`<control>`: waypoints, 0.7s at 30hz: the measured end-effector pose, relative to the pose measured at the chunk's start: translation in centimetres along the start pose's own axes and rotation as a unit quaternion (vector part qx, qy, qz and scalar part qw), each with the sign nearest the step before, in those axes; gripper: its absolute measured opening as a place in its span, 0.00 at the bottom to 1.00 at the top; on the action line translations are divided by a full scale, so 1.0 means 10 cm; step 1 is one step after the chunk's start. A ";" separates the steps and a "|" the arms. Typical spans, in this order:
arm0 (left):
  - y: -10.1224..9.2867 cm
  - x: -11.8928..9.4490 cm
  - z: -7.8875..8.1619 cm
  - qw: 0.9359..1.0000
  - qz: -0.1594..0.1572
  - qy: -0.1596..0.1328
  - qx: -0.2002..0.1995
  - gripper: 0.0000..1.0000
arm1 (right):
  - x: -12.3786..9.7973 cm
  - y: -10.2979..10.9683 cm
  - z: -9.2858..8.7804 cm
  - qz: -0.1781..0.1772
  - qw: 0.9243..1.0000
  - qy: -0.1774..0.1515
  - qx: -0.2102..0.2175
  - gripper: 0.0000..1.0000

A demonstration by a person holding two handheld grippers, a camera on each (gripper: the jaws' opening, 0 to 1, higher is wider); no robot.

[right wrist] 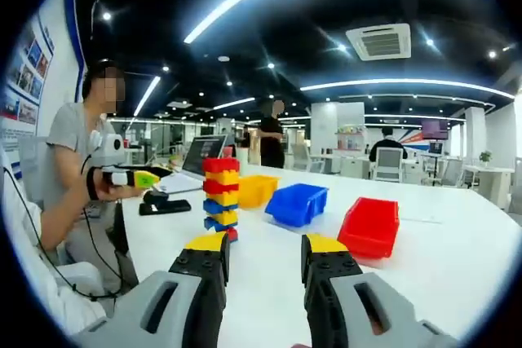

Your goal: Take apart the toy blocks one by one and place each separated block into its matching bin, sorting the blocks by their type until all the connected pieces are disassembled and separated into the correct bins

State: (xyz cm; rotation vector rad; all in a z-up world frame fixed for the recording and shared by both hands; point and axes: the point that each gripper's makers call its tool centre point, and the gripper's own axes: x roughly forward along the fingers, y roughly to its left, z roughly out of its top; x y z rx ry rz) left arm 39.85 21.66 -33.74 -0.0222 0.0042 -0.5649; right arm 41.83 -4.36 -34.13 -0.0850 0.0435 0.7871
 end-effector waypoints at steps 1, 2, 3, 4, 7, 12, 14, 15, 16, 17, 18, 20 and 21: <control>0.00 0.00 0.00 1.000 0.001 0.000 0.000 0.40 | 0.00 0.00 0.00 0.000 1.000 0.001 0.000 0.36; 0.00 0.00 0.00 1.000 0.001 -0.001 0.001 0.40 | 0.00 0.00 0.00 0.000 1.000 0.000 0.000 0.36; 0.00 0.00 0.01 1.000 0.001 -0.001 0.000 0.40 | 0.00 0.00 0.00 0.000 1.000 0.000 0.000 0.36; 0.00 -0.01 0.01 1.000 0.000 -0.002 0.000 0.40 | 0.00 0.00 0.01 0.001 1.000 -0.001 0.000 0.36; 0.01 0.00 0.00 1.000 0.002 -0.001 0.001 0.40 | 0.00 0.00 0.00 0.001 1.000 0.001 0.001 0.36; 0.00 0.02 -0.01 1.000 0.001 -0.001 0.000 0.40 | 0.01 0.02 0.01 0.003 1.000 0.001 0.002 0.36; 0.01 0.05 -0.02 1.000 0.001 0.000 0.000 0.41 | 0.03 0.03 0.01 0.004 1.000 0.003 0.000 0.36; 0.01 0.06 -0.03 1.000 0.000 0.000 -0.001 0.41 | 0.03 0.03 0.02 0.004 1.000 0.003 0.000 0.36; 0.01 0.08 -0.03 1.000 -0.001 0.000 -0.002 0.42 | 0.04 0.04 0.03 0.006 1.000 0.002 0.000 0.36; 0.01 0.09 -0.03 1.000 -0.003 -0.001 -0.004 0.42 | 0.06 0.05 0.04 0.007 1.000 0.002 0.000 0.36; 0.01 0.12 -0.03 1.000 -0.004 -0.001 -0.005 0.42 | 0.08 0.06 0.06 0.009 1.000 0.001 0.000 0.36; 0.03 0.17 -0.03 1.000 -0.003 0.001 -0.005 0.43 | 0.12 0.08 0.09 0.013 1.000 0.000 0.001 0.36; 0.03 0.20 -0.03 1.000 -0.003 0.000 -0.004 0.43 | 0.14 0.10 0.12 0.016 1.000 -0.001 0.003 0.36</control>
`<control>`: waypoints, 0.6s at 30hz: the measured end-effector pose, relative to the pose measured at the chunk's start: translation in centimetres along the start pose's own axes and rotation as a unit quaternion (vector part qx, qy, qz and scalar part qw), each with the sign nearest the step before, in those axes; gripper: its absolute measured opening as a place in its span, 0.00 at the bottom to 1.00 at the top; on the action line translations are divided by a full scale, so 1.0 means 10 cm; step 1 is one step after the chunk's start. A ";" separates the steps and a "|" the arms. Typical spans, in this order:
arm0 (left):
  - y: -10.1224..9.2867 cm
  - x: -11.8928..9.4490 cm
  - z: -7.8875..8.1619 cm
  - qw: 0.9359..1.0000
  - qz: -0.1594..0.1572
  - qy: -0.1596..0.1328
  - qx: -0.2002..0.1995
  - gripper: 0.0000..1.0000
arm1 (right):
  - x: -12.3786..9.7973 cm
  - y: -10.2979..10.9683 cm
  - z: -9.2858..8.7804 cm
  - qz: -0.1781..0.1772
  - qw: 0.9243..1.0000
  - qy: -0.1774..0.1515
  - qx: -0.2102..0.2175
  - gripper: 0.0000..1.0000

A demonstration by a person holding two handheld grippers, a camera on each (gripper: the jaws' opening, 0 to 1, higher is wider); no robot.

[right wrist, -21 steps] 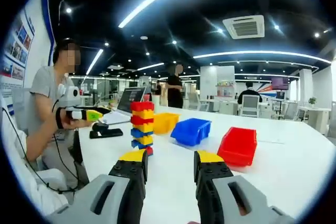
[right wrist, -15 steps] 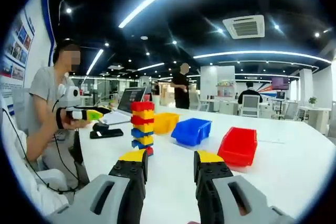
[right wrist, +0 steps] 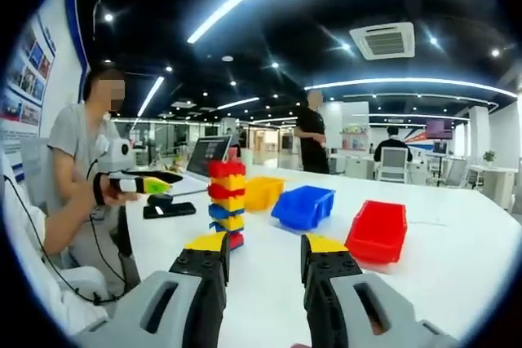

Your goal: Take apart the toy blocks one by one and place each separated block into its matching bin, sorting the blocks by their type until all the connected pieces are disassembled and separated into the correct bins

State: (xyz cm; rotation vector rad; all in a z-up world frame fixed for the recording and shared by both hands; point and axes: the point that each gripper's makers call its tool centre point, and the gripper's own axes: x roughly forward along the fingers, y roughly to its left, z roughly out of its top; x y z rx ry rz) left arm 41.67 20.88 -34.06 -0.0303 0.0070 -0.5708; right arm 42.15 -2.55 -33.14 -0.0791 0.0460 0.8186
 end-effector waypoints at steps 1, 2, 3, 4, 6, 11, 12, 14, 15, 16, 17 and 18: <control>0.01 0.02 0.00 1.000 0.000 0.000 0.000 0.44 | 0.03 0.02 0.02 0.004 1.000 -0.001 0.001 0.36; 0.01 0.05 0.00 1.000 -0.001 -0.002 -0.001 0.44 | 0.05 0.04 0.04 0.006 1.000 -0.001 0.001 0.36; 0.01 0.08 0.01 1.000 -0.002 -0.002 0.000 0.44 | 0.09 0.05 0.06 0.009 1.000 0.000 0.001 0.36; 0.01 0.12 0.00 1.000 -0.002 -0.002 0.000 0.45 | 0.13 0.08 0.08 0.013 1.000 0.001 -0.001 0.36; 0.02 0.18 -0.01 1.000 -0.004 0.001 0.001 0.46 | 0.22 0.13 0.14 0.020 1.000 0.002 -0.007 0.36; 0.06 0.31 0.00 1.000 -0.003 -0.009 0.014 0.47 | 0.41 0.27 0.29 0.040 0.999 0.001 -0.014 0.36; 0.07 0.33 -0.01 1.000 -0.004 -0.010 0.013 0.47 | 0.44 0.29 0.30 0.041 0.999 0.001 -0.019 0.36; 0.07 0.41 -0.02 1.000 -0.010 -0.012 0.013 0.48 | 0.53 0.35 0.34 0.046 0.999 0.003 -0.024 0.36; 0.07 0.44 -0.03 1.000 -0.015 -0.012 0.014 0.49 | 0.57 0.39 0.36 0.050 0.998 0.004 -0.024 0.37; 0.06 0.48 -0.05 1.000 -0.021 -0.010 0.016 0.50 | 0.63 0.43 0.37 0.053 0.998 0.005 -0.026 0.37; 0.05 0.53 -0.07 0.999 -0.030 -0.006 0.017 0.51 | 0.67 0.46 0.38 0.056 0.998 0.007 -0.027 0.37; 0.06 0.56 -0.08 0.999 -0.034 -0.008 0.022 0.51 | 0.70 0.50 0.39 0.061 0.998 0.007 -0.028 0.37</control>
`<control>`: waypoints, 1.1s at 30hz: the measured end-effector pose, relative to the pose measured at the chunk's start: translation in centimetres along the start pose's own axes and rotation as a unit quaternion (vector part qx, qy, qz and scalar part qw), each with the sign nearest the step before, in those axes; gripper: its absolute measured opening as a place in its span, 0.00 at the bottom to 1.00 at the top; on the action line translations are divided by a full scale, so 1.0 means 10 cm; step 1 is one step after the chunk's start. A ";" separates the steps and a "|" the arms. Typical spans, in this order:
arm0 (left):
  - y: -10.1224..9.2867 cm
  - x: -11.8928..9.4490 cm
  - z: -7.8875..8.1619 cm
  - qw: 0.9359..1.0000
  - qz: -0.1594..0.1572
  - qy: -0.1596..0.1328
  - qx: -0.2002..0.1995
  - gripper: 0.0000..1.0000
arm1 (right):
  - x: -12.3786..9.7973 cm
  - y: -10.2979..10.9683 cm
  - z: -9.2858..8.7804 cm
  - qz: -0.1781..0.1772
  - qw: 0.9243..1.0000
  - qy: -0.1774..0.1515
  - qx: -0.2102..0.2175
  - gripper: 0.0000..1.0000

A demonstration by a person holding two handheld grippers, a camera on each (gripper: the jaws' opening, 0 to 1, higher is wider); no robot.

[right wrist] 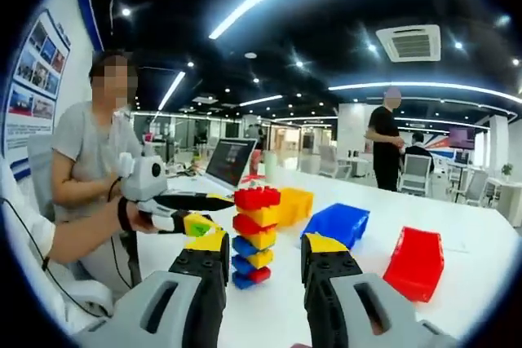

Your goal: Take apart the toy blocks one by one and place each separated block into its matching bin, sorting the blocks by their type until all the connected pieces are disassembled and separated into the correct bins

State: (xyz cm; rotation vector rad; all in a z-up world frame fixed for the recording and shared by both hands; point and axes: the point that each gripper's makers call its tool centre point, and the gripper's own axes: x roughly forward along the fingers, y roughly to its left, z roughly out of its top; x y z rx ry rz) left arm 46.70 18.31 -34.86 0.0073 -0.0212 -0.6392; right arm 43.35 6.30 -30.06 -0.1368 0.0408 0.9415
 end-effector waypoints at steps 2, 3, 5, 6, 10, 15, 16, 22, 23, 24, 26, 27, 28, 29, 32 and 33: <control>0.06 0.06 -0.01 1.000 -0.005 -0.008 0.009 0.51 | 0.08 0.06 0.01 0.009 1.000 0.003 -0.001 0.37; 0.08 0.09 -0.01 1.000 -0.011 -0.011 0.009 0.52 | 0.11 0.09 0.01 0.012 1.000 0.003 -0.003 0.37; 0.06 0.14 0.01 0.999 -0.036 -0.019 0.002 0.54 | 0.16 0.12 0.01 0.018 1.000 0.006 -0.004 0.37; 0.06 0.17 0.00 0.999 -0.048 -0.018 -0.008 0.55 | 0.18 0.13 0.01 0.019 1.000 0.006 -0.004 0.37; 0.11 0.29 -0.07 0.995 -0.098 -0.002 -0.017 0.55 | 0.22 0.17 -0.02 0.026 1.000 0.012 -0.005 0.37; 0.11 0.38 -0.06 0.984 -0.168 -0.011 -0.055 0.62 | 0.26 0.15 -0.02 0.028 0.999 0.016 -0.005 0.37; 0.10 0.40 -0.06 0.981 -0.181 -0.014 -0.064 0.62 | 0.28 0.14 -0.02 0.028 0.999 0.017 -0.005 0.38; -0.01 0.53 -0.20 0.962 -0.233 -0.014 -0.142 0.64 | 0.40 0.17 0.00 0.038 0.999 0.024 -0.011 0.40; -0.01 0.55 -0.22 0.963 -0.232 -0.016 -0.139 0.61 | 0.42 0.17 0.00 0.039 0.999 0.024 -0.012 0.40; -0.03 0.56 -0.22 0.962 -0.233 -0.016 -0.141 0.55 | 0.44 0.17 0.01 0.039 0.999 0.025 -0.013 0.41; -0.10 0.57 -0.20 0.961 -0.233 -0.023 -0.147 0.53 | 0.48 0.18 0.02 0.041 0.999 0.024 -0.011 0.41; -0.11 0.57 -0.19 0.962 -0.228 -0.025 -0.149 0.52 | 0.51 0.19 0.02 0.042 0.999 0.024 -0.008 0.41; -0.12 0.58 -0.19 0.963 -0.222 -0.025 -0.149 0.52 | 0.54 0.19 0.01 0.041 0.999 0.025 -0.007 0.41; -0.13 0.58 -0.19 0.966 -0.214 -0.025 -0.145 0.52 | 0.54 0.19 0.01 0.041 0.999 0.025 -0.007 0.40; -0.14 0.58 -0.18 0.976 -0.165 -0.033 -0.138 0.48 | 0.64 0.14 0.00 0.020 0.999 0.026 0.005 0.40; -0.16 0.56 -0.18 0.979 -0.152 -0.038 -0.133 0.48 | 0.67 0.12 -0.02 0.011 0.999 0.028 0.011 0.40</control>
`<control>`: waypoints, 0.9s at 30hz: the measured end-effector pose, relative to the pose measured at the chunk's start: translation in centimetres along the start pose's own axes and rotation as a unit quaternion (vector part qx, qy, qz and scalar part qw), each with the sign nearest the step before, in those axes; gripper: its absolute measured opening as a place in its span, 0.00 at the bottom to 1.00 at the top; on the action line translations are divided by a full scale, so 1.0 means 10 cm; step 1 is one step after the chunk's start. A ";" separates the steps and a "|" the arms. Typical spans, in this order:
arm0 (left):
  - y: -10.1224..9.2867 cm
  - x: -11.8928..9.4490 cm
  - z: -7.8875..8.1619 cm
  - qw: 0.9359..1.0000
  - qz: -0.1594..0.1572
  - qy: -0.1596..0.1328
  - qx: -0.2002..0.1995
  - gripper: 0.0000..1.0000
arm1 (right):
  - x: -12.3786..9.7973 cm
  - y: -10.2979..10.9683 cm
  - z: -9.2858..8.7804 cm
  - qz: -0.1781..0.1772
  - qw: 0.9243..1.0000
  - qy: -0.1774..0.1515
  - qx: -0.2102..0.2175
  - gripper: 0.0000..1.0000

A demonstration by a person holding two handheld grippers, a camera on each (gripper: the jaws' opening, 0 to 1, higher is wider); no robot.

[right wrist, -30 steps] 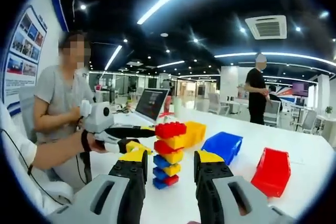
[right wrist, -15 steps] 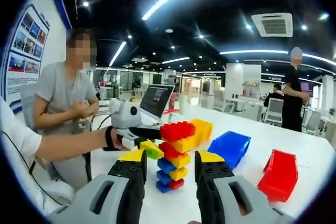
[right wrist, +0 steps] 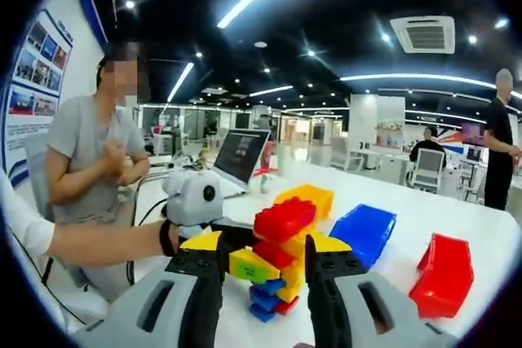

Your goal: Take apart the toy blocks one by one and place each separated block into its matching bin, sorting the blocks by their type until all the connected pieces are disassembled and separated into the correct bins

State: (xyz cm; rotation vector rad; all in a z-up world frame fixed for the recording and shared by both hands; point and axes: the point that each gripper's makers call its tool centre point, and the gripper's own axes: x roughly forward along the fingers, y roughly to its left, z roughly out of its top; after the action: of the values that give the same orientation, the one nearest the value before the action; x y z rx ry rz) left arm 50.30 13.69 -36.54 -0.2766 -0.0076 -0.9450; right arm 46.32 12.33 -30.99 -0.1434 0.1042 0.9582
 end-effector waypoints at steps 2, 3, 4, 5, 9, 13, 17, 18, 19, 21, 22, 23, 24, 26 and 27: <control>0.01 -0.02 0.00 1.000 0.026 -0.007 0.009 0.48 | 0.05 -0.03 -0.02 -0.012 1.000 0.000 0.005 0.40; 0.00 -0.04 0.00 0.999 0.036 -0.010 0.005 0.48 | 0.06 -0.05 -0.03 -0.023 1.000 -0.002 0.014 0.40; 0.00 -0.04 0.00 0.999 0.043 -0.015 0.008 0.48 | 0.07 -0.08 -0.03 -0.033 0.999 -0.006 0.019 0.39; 0.00 -0.06 0.00 0.998 0.053 -0.019 0.010 0.48 | 0.08 -0.09 -0.02 -0.038 0.999 -0.012 0.023 0.38; -0.01 -0.08 0.00 0.996 0.081 -0.027 0.013 0.48 | 0.13 -0.13 0.03 -0.054 0.998 -0.026 0.026 0.38; -0.01 -0.06 0.00 0.995 0.096 -0.028 0.011 0.48 | 0.17 -0.12 0.03 -0.072 0.997 -0.024 -0.001 0.37; -0.05 -0.06 -0.02 0.995 0.100 -0.026 0.016 0.48 | 0.20 -0.07 0.05 -0.089 0.995 -0.036 -0.016 0.27; -0.04 -0.05 -0.02 0.994 0.103 -0.026 0.017 0.48 | 0.21 -0.05 0.04 -0.091 0.995 -0.036 -0.022 0.27; -0.03 -0.06 -0.02 0.994 0.104 -0.027 0.018 0.48 | 0.22 -0.05 0.04 -0.090 0.995 -0.037 -0.024 0.26; -0.03 -0.06 -0.01 0.994 0.104 -0.028 0.016 0.48 | 0.22 -0.06 0.04 -0.095 0.995 -0.029 -0.009 0.25; -0.03 -0.06 -0.02 0.994 0.104 -0.028 0.018 0.48 | 0.22 -0.06 0.03 -0.097 0.995 -0.027 -0.004 0.25; -0.03 -0.06 -0.01 0.994 0.105 -0.027 0.020 0.48 | 0.23 -0.07 0.03 -0.095 0.995 -0.026 -0.003 0.25; -0.02 -0.05 -0.01 0.994 0.105 -0.026 0.022 0.48 | 0.23 -0.07 0.03 -0.093 0.995 -0.025 0.000 0.25; -0.03 -0.04 -0.02 0.993 0.107 -0.022 0.032 0.47 | 0.23 -0.08 0.01 -0.089 0.996 -0.018 0.022 0.25; -0.03 -0.04 -0.02 0.993 0.107 -0.022 0.035 0.47 | 0.22 -0.09 -0.01 -0.087 0.995 -0.014 0.049 0.25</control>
State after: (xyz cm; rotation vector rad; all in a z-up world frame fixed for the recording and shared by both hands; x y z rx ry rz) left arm 49.80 13.79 -36.76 -0.2285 -0.0493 -0.7232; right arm 48.30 13.59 -31.38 -0.0473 0.1113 0.7799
